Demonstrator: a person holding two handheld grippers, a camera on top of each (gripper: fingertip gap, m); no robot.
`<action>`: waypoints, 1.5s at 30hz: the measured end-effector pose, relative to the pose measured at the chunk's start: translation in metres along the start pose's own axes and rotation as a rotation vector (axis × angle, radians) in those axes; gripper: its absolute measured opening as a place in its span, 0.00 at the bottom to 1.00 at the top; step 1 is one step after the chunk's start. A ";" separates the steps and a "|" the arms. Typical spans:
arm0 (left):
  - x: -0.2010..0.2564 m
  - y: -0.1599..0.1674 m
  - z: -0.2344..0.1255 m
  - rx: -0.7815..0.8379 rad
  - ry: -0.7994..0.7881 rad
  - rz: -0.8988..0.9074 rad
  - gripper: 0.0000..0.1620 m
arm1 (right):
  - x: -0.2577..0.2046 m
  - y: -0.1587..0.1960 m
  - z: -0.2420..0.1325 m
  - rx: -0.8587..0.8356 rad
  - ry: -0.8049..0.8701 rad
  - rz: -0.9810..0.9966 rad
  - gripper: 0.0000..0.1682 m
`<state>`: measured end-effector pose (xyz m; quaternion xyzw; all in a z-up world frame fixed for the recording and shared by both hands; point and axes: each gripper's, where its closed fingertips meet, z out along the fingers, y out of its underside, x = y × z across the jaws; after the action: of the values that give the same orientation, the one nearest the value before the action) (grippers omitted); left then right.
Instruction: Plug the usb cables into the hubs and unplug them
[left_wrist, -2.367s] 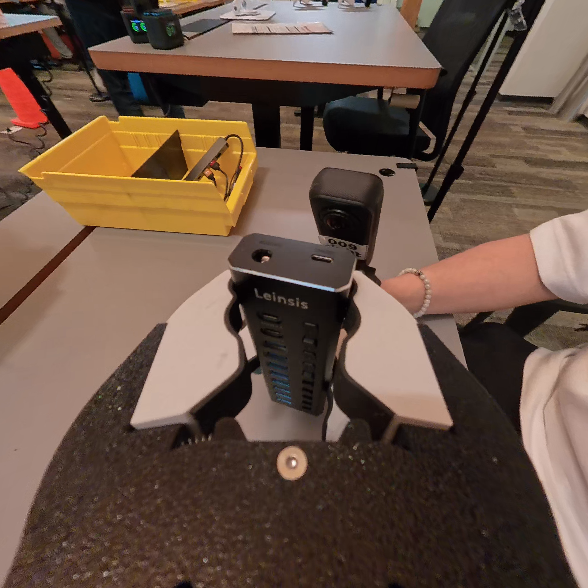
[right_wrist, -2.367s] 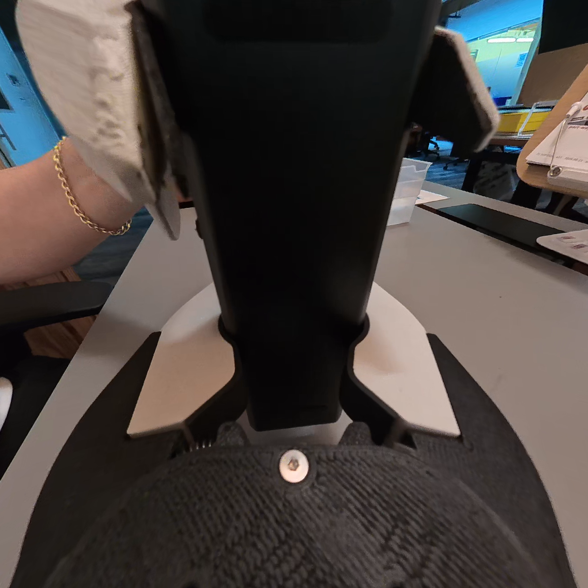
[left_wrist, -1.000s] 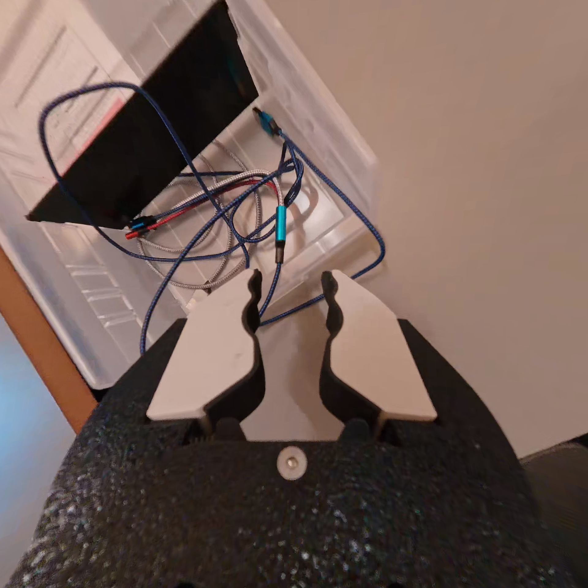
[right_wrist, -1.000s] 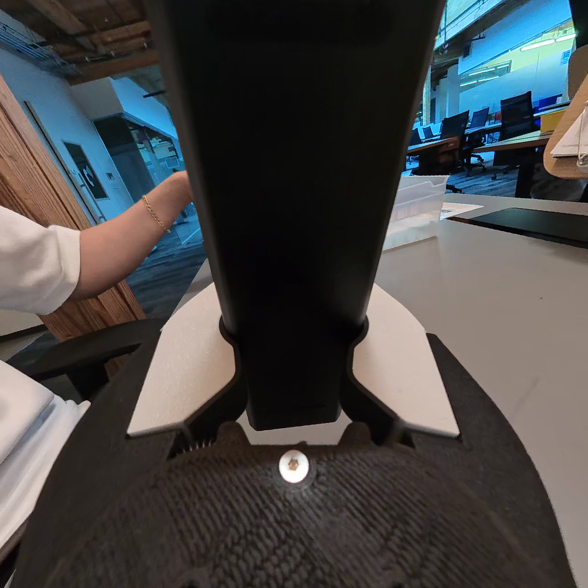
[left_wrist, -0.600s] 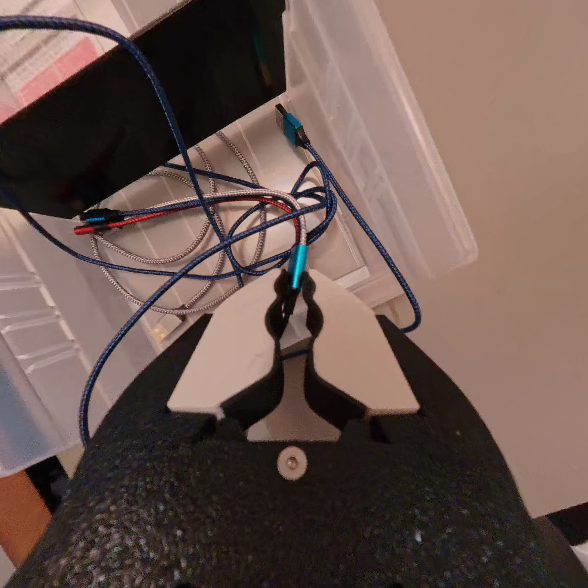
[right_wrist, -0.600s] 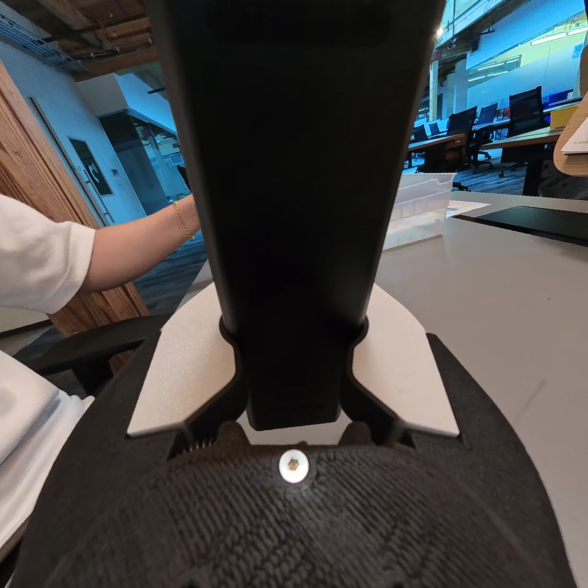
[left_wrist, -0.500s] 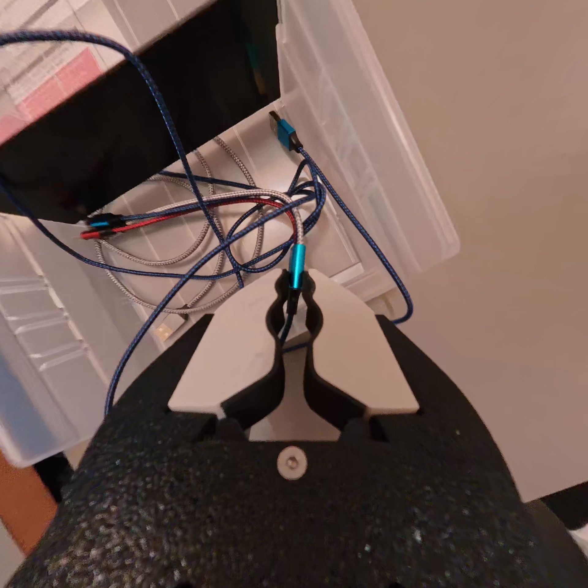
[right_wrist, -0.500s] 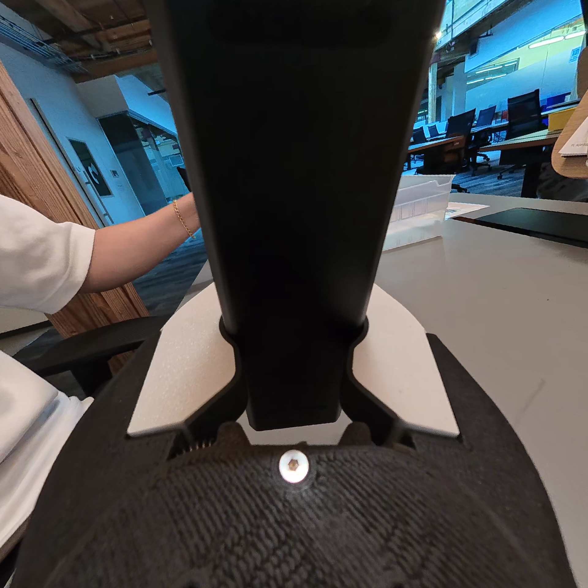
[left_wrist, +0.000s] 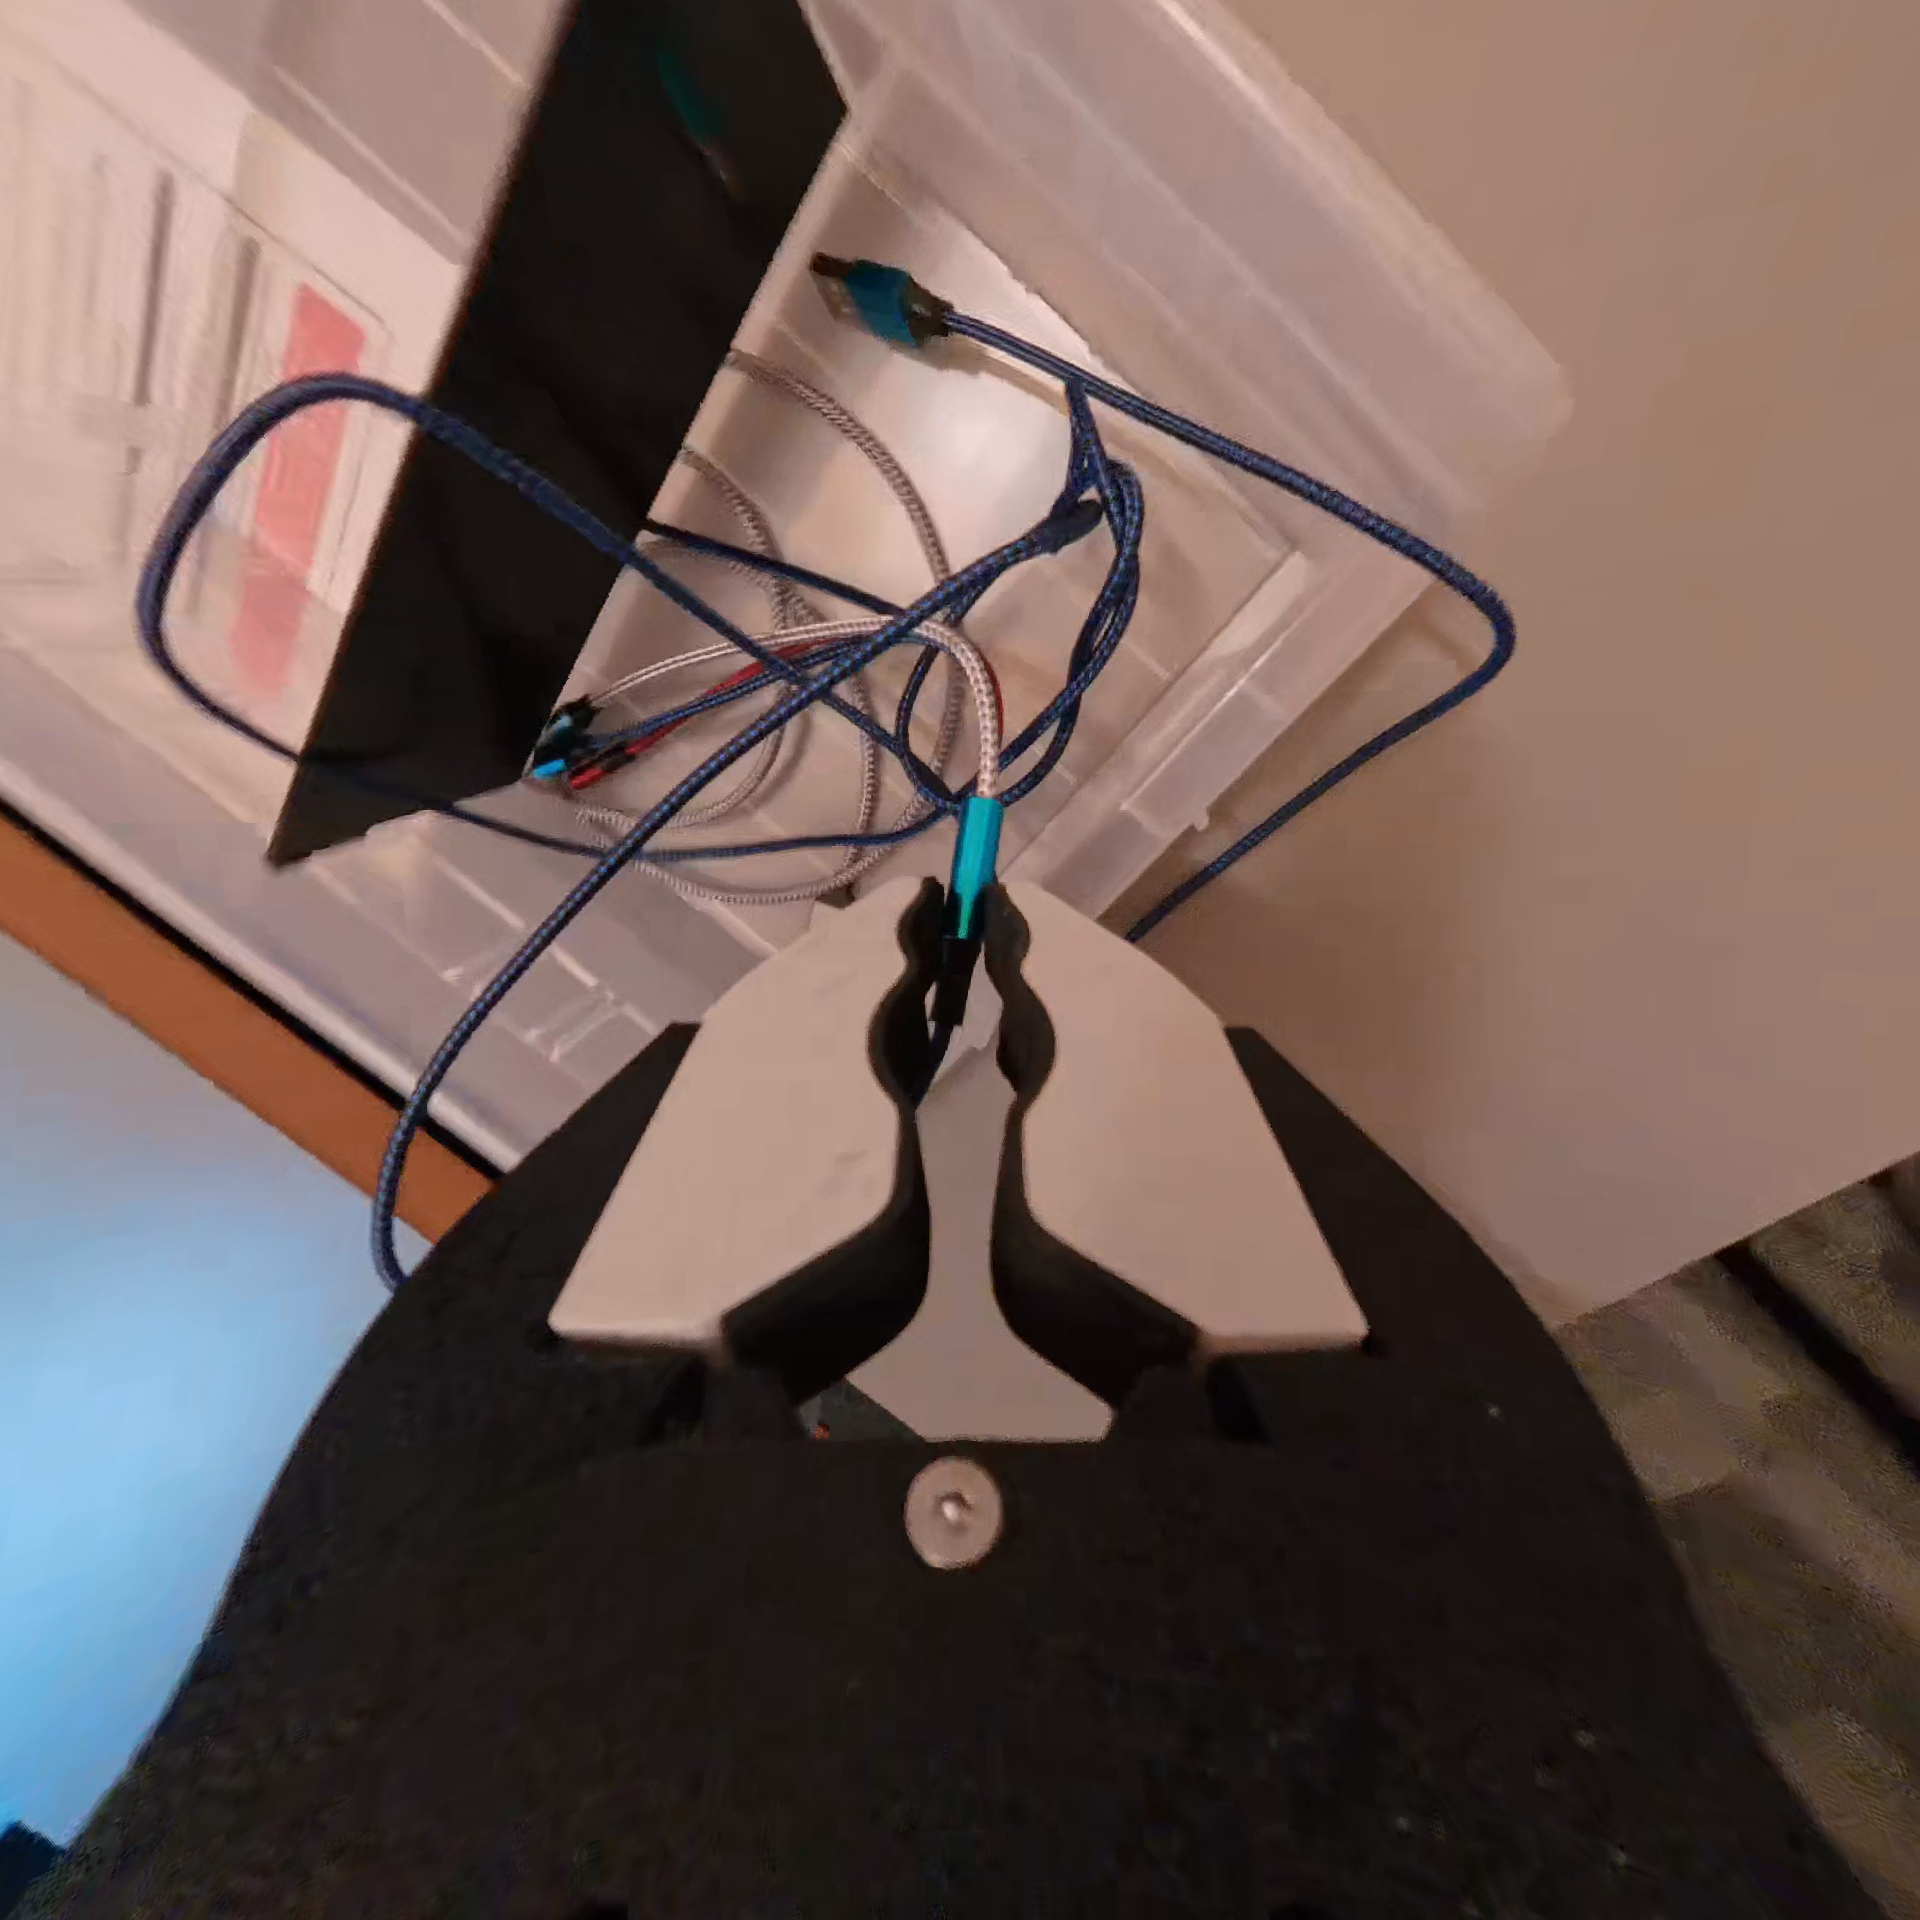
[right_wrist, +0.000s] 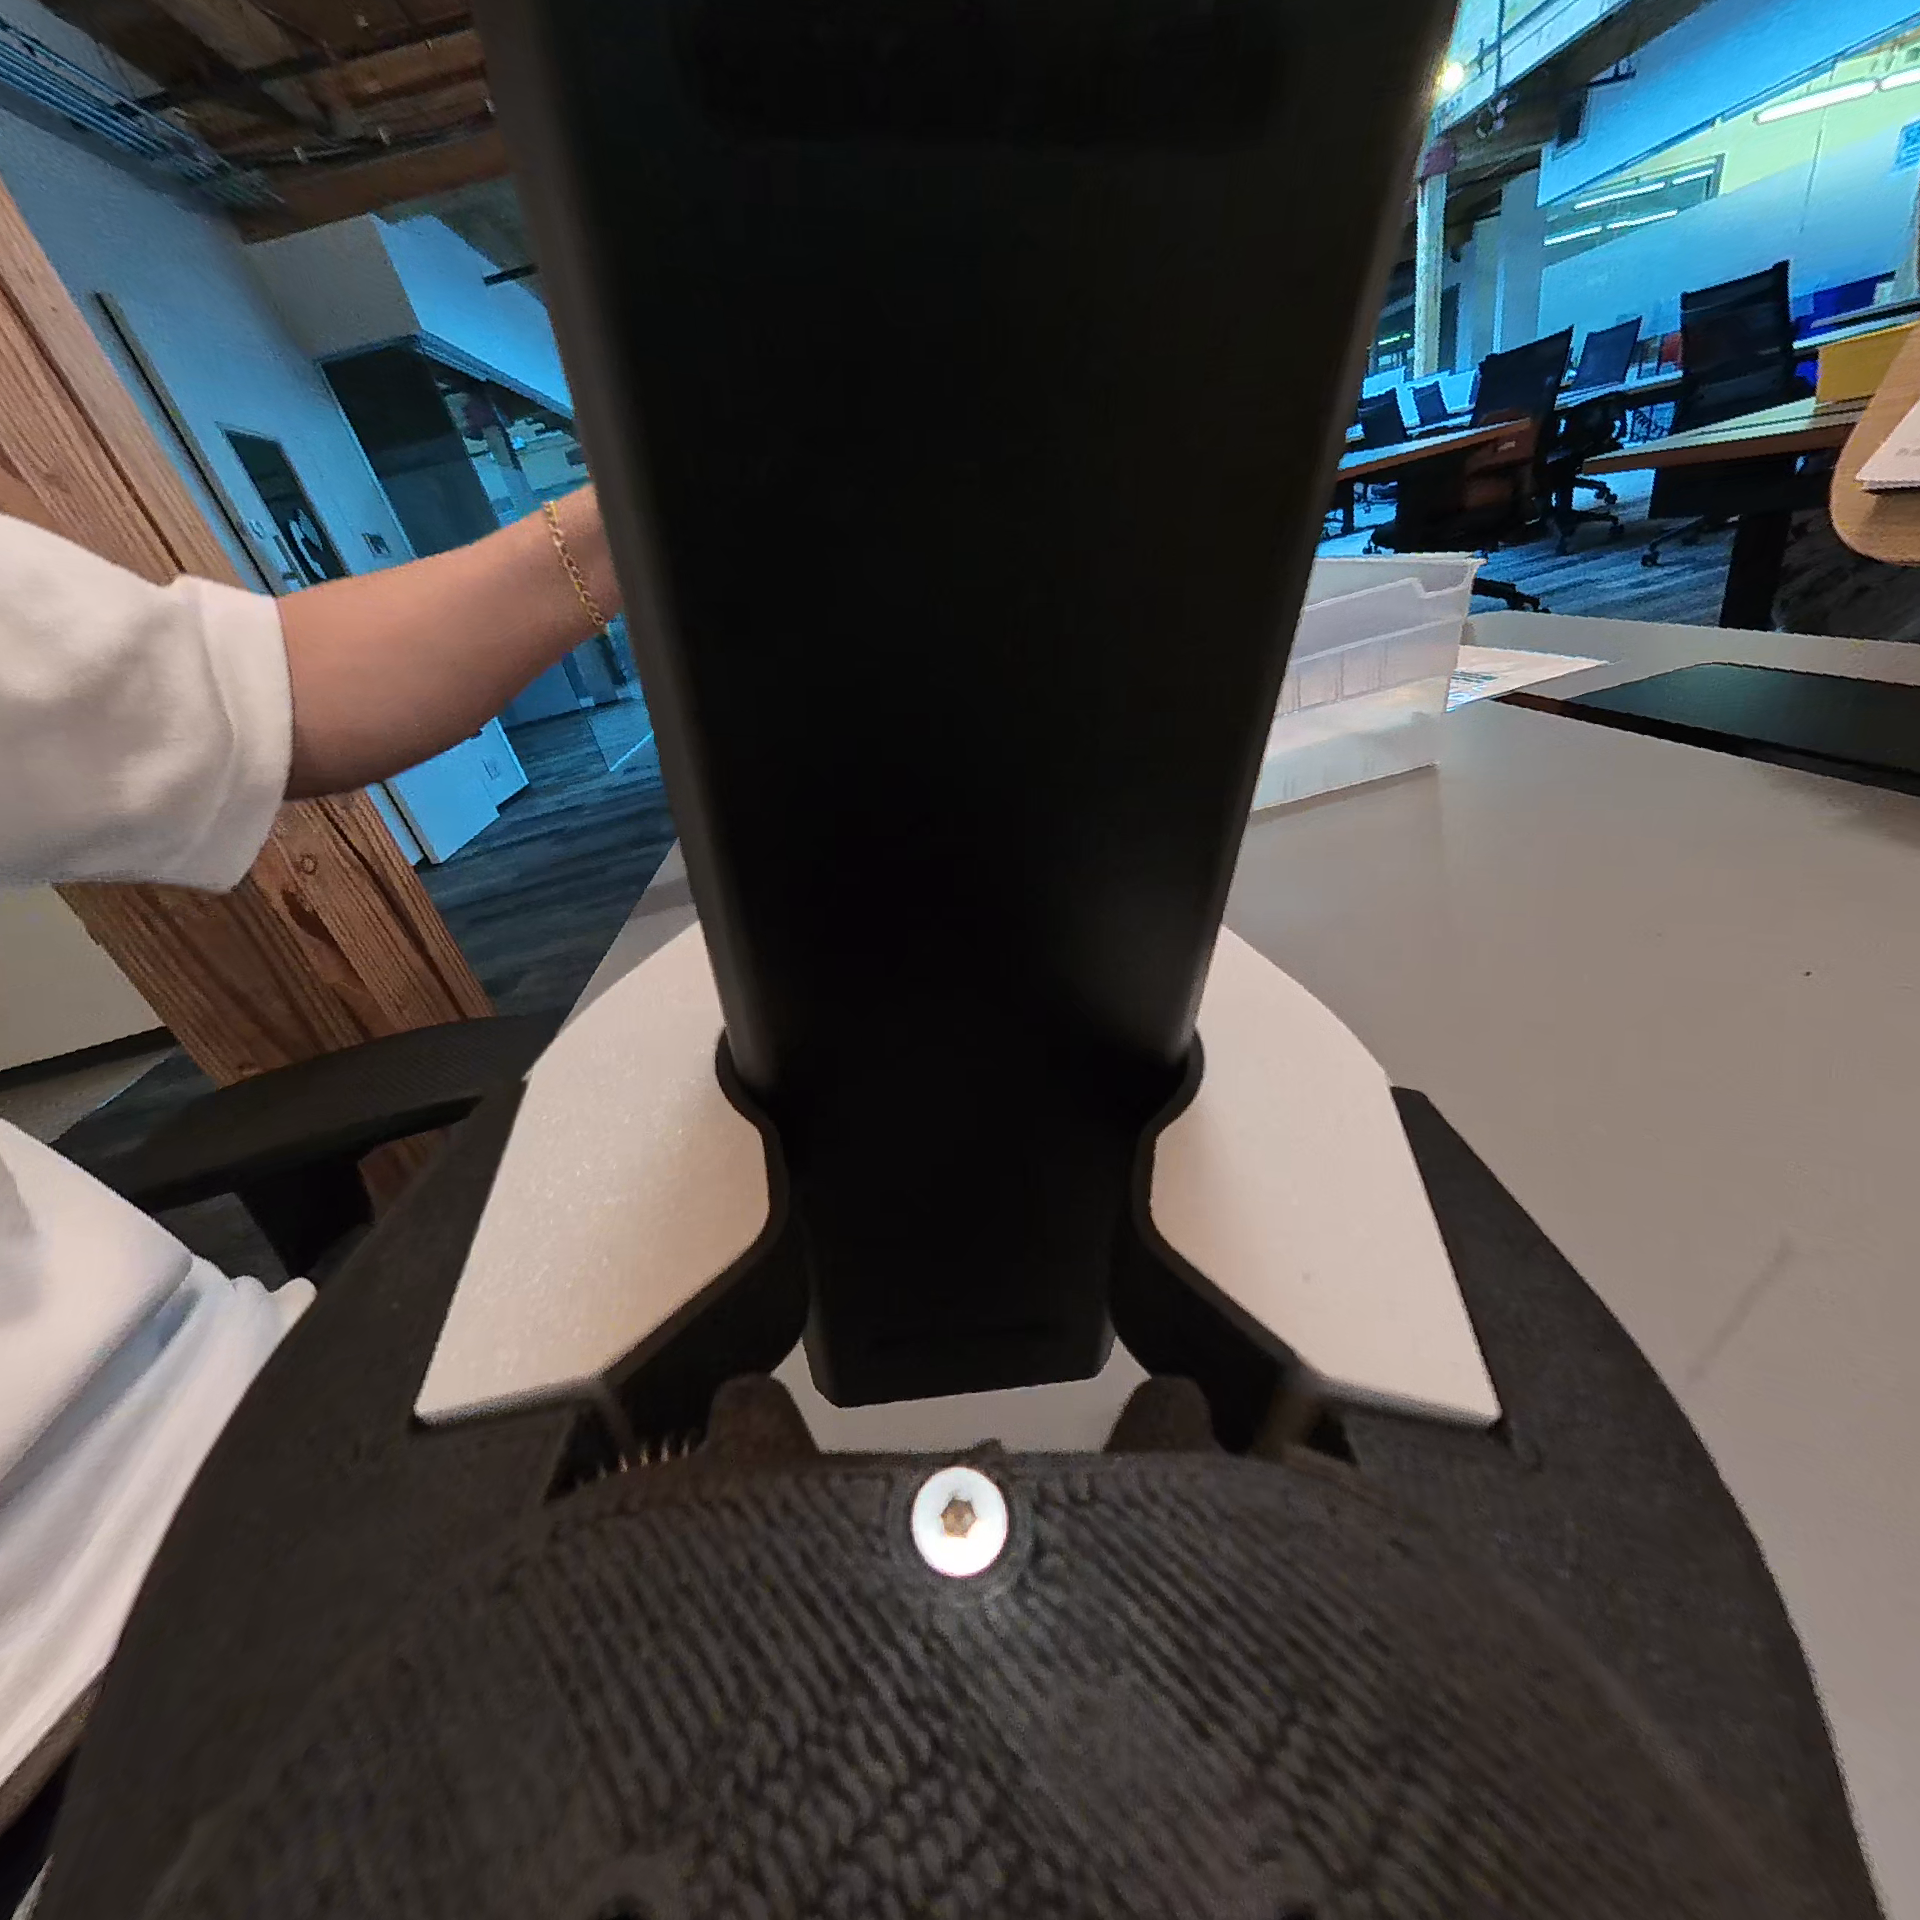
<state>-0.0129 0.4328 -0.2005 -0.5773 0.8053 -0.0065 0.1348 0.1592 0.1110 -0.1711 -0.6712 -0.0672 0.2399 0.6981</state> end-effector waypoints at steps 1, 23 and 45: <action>0.001 0.000 0.007 -0.008 0.008 0.049 0.04 | -0.001 0.001 0.000 -0.005 -0.001 -0.005 0.44; 0.026 0.028 -0.008 -0.227 0.409 0.417 0.04 | -0.007 0.010 0.007 -0.078 -0.008 -0.054 0.44; 0.045 0.038 -0.041 -0.339 0.830 0.102 0.00 | -0.005 0.008 0.006 -0.065 -0.015 -0.031 0.44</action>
<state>-0.0704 0.3975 -0.1771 -0.4992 0.8084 -0.0987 -0.2958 0.1500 0.1144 -0.1773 -0.6907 -0.0906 0.2315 0.6791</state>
